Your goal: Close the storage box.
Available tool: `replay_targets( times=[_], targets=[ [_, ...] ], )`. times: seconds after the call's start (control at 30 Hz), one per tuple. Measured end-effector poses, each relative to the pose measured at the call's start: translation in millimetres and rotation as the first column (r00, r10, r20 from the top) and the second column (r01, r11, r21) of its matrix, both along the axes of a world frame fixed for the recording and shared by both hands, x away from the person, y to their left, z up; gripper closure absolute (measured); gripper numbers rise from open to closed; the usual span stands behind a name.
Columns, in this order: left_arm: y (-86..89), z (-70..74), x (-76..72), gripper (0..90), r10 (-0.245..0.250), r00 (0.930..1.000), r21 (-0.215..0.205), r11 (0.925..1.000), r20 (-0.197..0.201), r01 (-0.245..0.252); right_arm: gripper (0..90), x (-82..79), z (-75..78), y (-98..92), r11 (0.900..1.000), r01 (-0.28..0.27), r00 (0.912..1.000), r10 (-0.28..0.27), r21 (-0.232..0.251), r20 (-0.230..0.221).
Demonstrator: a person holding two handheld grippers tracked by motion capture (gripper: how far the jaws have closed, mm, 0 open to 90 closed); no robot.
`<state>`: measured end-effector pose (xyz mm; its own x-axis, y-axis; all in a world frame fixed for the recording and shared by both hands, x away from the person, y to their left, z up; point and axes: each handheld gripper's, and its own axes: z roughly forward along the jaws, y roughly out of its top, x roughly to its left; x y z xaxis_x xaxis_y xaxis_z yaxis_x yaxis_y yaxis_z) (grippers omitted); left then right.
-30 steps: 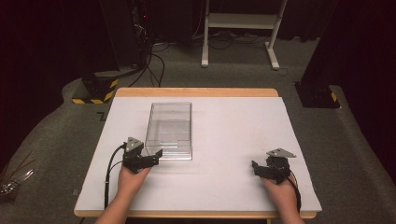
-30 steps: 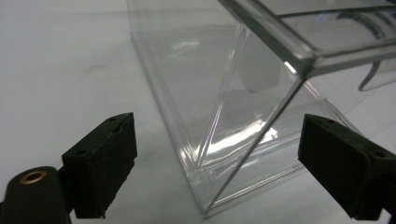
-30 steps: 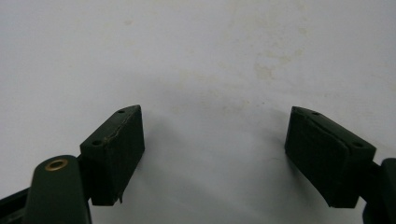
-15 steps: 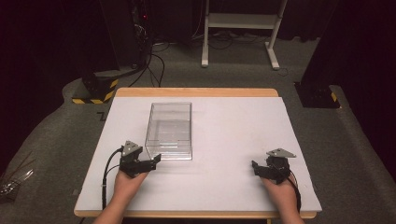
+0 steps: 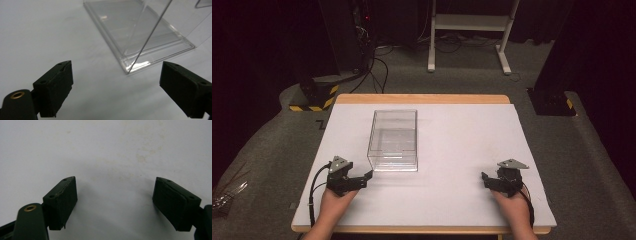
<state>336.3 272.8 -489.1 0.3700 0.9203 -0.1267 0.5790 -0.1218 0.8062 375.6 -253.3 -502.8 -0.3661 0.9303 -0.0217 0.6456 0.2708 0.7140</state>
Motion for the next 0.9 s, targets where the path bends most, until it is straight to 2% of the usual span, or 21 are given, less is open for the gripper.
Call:
replay_targets(
  times=[0.17, 0.23, 0.27, 0.33, 0.47, 0.53, 0.6, 0.63, 0.7, 0.77, 0.9],
  targets=[
    [23.2, -11.3, -3.1, 12.0, 0.042, 0.9986, 0.008, 0.9991, -0.032, -0.042, 19.6, 0.0, 0.0, 0.0, 1.000, 0.000, 1.0000, 0.000, 0.000, 0.000],
    [31.2, -12.2, -4.4, 12.0, 0.064, 0.9971, -0.012, 0.9978, -0.042, -0.064, 19.7, -0.1, 0.0, 0.0, 1.000, 0.000, 1.0000, 0.000, 0.000, 0.000],
    [35.5, -10.4, -6.3, 12.0, 0.088, 0.9952, 0.028, 0.9958, -0.043, -0.087, 19.7, -0.1, 0.0, 0.0, 1.000, 0.000, 1.0000, 0.000, 0.000, 0.000],
    [39.9, -10.2, -7.5, 12.4, 0.107, 0.9930, 0.078, 0.9916, -0.049, -0.103, 19.7, -0.1, 0.0, 0.0, 1.000, 0.000, 1.0000, 0.000, 0.000, 0.000],
    [53.0, -13.4, -7.2, 10.8, 0.131, 0.9867, 0.111, 0.9865, -0.096, -0.120, 19.6, -0.1, 0.0, 0.0, 1.000, 0.000, 1.0000, 0.000, 0.000, 0.000],
    [57.9, -14.0, -6.2, 10.2, 0.149, 0.9839, 0.128, 0.9825, -0.099, -0.136, 19.7, -0.1, -0.1, 0.0, 1.000, 0.000, 1.0000, 0.000, 0.000, 0.000],
    [58.6, -16.3, -4.2, 10.1, 0.157, 0.9810, 0.136, 0.9805, -0.114, -0.142, 19.7, 0.0, -0.1, 0.0, 1.000, 0.000, 1.0000, 0.000, 0.000, 0.001],
    [57.4, -16.5, -4.0, 8.9, 0.155, 0.9816, 0.154, 0.9784, -0.111, -0.137, 19.6, -0.1, -0.1, 0.1, 1.000, 0.000, 1.0000, 0.000, 0.000, 0.000],
    [50.2, -17.5, -4.6, 8.1, 0.162, 0.9818, 0.206, 0.9685, -0.098, -0.140, 19.7, 0.0, -0.1, 0.0, 1.000, 0.000, 1.0000, 0.000, 0.000, 0.000],
    [48.9, -17.8, -6.0, 12.1, 0.159, 0.9832, 0.197, 0.9705, -0.089, -0.139, 19.6, 0.0, -0.1, 0.0, 1.000, 0.000, 1.0000, 0.000, 0.001, 0.000],
    [50.3, -18.0, -5.8, 12.1, 0.151, 0.9843, 0.189, 0.9731, -0.092, -0.131, 19.6, -0.1, -0.1, 0.1, 1.000, 0.000, 1.0000, 0.000, 0.000, 0.001]
  ],
)
